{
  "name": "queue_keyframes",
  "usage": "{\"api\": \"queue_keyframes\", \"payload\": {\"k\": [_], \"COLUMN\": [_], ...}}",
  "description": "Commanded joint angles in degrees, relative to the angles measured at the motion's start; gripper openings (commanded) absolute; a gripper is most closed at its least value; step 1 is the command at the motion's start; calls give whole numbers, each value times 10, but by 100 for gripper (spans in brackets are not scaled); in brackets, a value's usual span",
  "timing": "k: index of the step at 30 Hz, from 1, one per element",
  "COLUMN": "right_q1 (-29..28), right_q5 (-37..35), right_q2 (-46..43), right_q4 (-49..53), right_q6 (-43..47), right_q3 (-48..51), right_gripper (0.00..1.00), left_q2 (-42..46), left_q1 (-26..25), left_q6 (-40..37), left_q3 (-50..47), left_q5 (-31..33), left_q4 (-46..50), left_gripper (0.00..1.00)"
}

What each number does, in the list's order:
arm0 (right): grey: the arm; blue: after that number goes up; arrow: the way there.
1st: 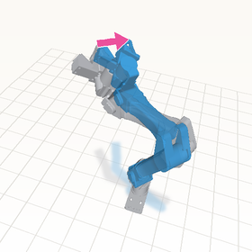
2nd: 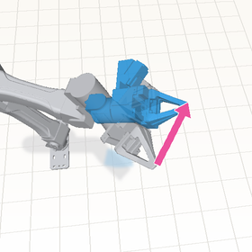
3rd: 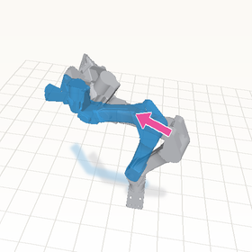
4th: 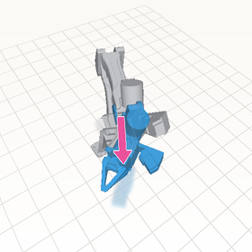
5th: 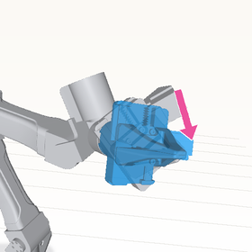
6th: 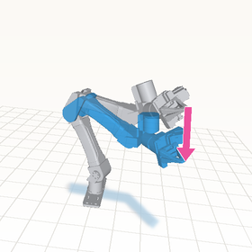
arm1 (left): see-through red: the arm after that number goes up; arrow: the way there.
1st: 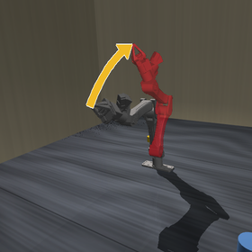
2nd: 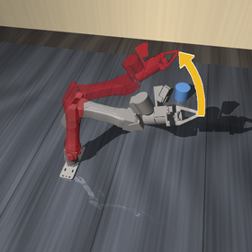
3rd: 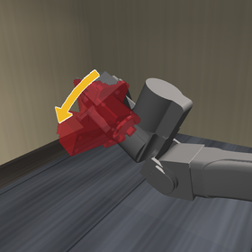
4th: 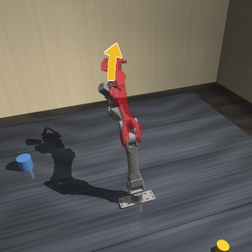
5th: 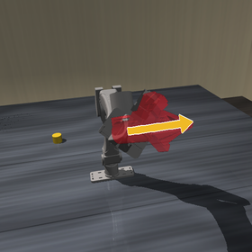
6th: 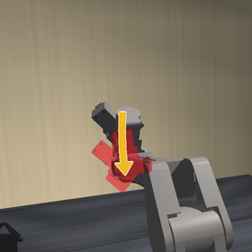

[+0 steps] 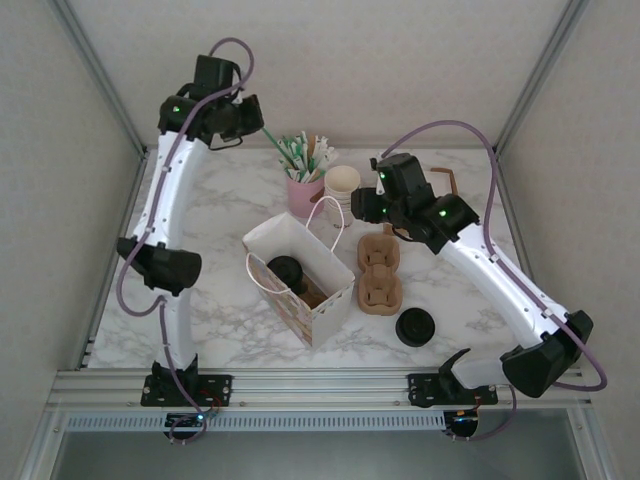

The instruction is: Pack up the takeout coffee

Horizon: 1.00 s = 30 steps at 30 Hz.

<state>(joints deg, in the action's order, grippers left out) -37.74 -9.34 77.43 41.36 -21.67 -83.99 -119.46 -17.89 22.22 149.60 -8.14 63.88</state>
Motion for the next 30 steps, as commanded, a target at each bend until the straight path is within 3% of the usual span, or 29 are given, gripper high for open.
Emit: {"api": "queue_keyframes", "payload": {"k": [1, 9, 11, 15, 21, 25, 30], "right_q1": [3, 3, 3, 2, -11, -30, -80], "right_q5": [-16, 0, 21, 109, 225, 290, 290], "right_q2": [-21, -72, -83, -104, -111, -95, -50], "right_q4": [3, -75, -112, -204, -331, -351, -347], "right_q6": [11, 113, 158, 265, 424, 534, 580], "right_q3": [4, 26, 34, 51, 77, 65, 12], "right_gripper": [48, 61, 69, 76, 78, 74, 70], "left_q2": [45, 144, 178, 240, 314, 349, 372], "left_q1": [5, 2, 1, -2, -17, -35, -69], "left_q6": [-25, -52, -57, -60, -54, -48, -33], "left_q3": [15, -30, -56, -103, -175, -214, -237], "left_q5": [16, 22, 24, 17, -45, -85, -111], "left_q4": [31, 40, 32, 17, -5, -20, -36], "left_gripper": [0, 0, 0, 0, 0, 0, 0]}}
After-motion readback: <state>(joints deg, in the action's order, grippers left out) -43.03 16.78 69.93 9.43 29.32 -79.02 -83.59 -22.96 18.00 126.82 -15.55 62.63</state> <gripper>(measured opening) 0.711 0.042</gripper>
